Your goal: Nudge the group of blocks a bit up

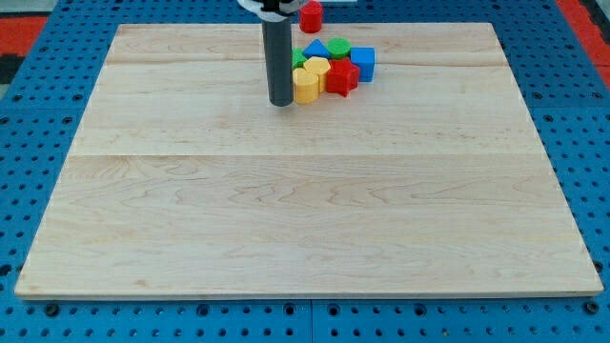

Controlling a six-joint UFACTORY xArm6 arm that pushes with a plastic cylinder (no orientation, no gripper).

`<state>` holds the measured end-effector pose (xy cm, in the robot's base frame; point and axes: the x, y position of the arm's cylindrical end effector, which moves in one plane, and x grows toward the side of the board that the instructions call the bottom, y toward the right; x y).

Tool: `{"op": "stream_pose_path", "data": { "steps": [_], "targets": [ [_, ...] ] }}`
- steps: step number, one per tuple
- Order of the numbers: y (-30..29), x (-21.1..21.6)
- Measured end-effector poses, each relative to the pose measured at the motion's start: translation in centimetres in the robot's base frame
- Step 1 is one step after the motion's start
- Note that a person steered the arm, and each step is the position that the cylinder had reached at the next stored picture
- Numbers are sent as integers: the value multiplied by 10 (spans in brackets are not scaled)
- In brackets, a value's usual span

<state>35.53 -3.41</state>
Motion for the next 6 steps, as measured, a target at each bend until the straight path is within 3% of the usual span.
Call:
{"op": "stream_pose_path", "data": {
  "steps": [6],
  "targets": [
    [46, -8]
  ]
}}
